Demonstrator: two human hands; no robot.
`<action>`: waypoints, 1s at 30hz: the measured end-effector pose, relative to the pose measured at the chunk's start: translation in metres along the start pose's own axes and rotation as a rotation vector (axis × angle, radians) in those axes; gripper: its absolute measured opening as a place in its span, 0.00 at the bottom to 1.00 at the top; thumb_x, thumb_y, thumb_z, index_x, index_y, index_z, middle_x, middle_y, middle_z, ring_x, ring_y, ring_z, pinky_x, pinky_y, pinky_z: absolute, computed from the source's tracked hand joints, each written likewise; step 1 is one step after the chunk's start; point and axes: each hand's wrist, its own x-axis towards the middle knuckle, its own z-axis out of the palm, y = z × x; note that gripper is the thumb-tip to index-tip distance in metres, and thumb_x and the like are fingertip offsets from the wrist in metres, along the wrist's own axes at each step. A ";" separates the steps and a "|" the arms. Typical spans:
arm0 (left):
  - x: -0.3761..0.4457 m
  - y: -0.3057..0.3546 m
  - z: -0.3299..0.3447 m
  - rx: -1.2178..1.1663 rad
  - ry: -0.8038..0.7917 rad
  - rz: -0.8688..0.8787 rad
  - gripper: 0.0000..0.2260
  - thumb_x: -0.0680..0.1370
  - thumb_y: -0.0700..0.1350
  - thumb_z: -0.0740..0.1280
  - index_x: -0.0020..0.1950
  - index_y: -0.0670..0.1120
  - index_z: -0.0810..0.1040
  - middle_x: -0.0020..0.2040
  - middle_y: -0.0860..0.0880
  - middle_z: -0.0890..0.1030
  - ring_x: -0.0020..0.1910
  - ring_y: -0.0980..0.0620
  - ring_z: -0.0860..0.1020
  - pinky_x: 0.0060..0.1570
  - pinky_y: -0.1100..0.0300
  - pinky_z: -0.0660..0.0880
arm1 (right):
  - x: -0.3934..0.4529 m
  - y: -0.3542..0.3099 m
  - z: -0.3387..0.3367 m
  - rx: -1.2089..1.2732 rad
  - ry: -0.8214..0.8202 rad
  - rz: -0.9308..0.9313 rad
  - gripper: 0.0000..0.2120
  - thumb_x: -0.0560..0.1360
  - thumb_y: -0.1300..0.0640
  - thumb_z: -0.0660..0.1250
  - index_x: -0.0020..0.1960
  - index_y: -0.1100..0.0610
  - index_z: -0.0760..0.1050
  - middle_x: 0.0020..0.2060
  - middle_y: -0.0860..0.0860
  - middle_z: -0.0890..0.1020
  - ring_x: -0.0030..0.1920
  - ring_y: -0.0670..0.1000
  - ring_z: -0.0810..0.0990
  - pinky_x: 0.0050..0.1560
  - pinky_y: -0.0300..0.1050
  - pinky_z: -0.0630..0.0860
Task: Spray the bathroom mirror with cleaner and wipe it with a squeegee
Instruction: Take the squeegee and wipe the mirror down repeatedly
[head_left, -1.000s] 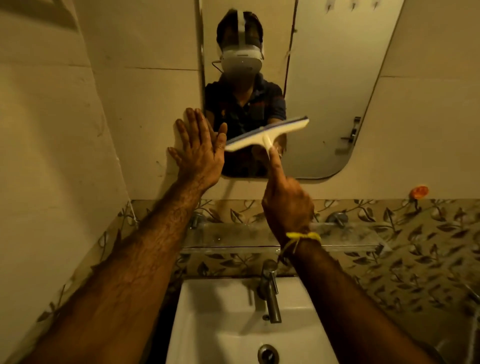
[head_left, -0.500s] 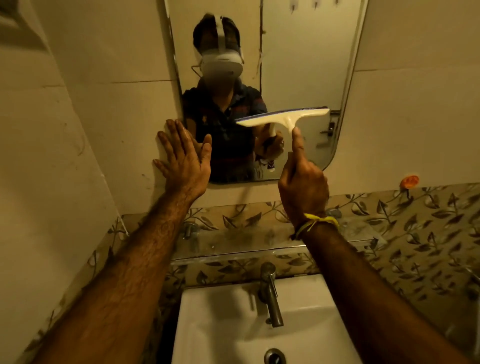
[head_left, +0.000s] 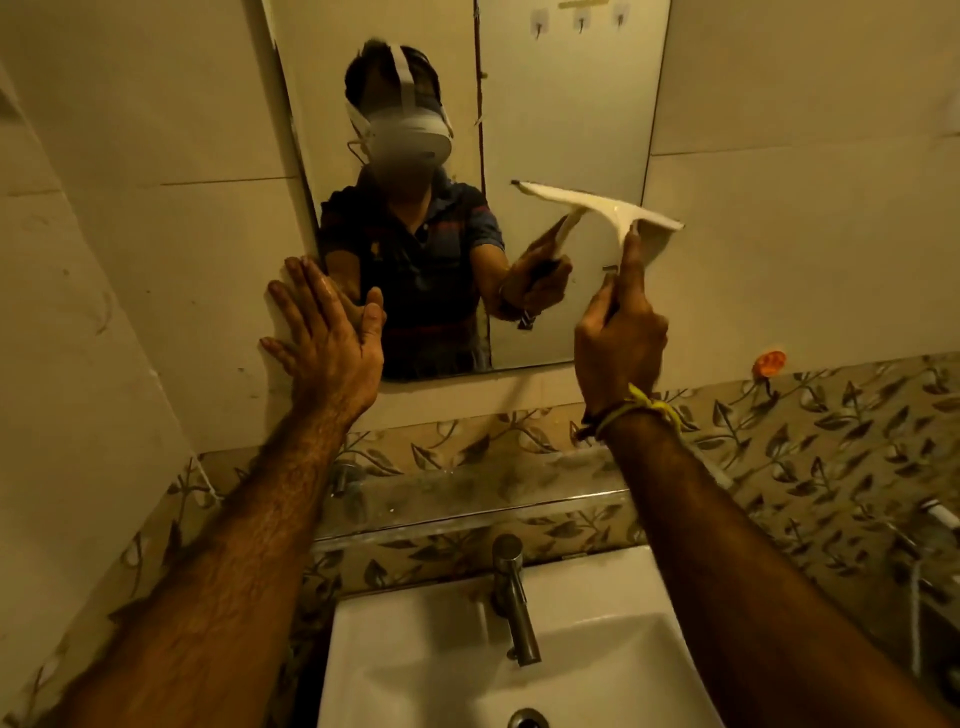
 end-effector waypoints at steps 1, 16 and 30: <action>0.000 0.000 0.000 0.003 0.003 -0.001 0.35 0.83 0.61 0.46 0.81 0.42 0.37 0.82 0.43 0.37 0.80 0.40 0.37 0.72 0.26 0.44 | -0.010 0.002 0.000 0.020 -0.014 0.015 0.27 0.81 0.55 0.56 0.78 0.49 0.56 0.28 0.46 0.72 0.24 0.39 0.68 0.25 0.29 0.66; 0.003 -0.012 -0.006 0.013 -0.053 0.026 0.36 0.78 0.65 0.36 0.80 0.46 0.33 0.81 0.46 0.34 0.80 0.43 0.35 0.73 0.27 0.46 | -0.063 -0.013 0.021 0.210 0.097 0.391 0.23 0.82 0.58 0.56 0.77 0.53 0.62 0.26 0.39 0.69 0.23 0.38 0.70 0.23 0.22 0.64; 0.014 -0.027 -0.024 -0.204 -0.214 0.104 0.29 0.84 0.59 0.43 0.80 0.52 0.34 0.80 0.53 0.30 0.78 0.49 0.30 0.73 0.30 0.39 | -0.124 -0.090 0.055 0.513 0.229 0.724 0.22 0.82 0.63 0.57 0.75 0.60 0.64 0.61 0.61 0.80 0.52 0.48 0.79 0.39 0.13 0.65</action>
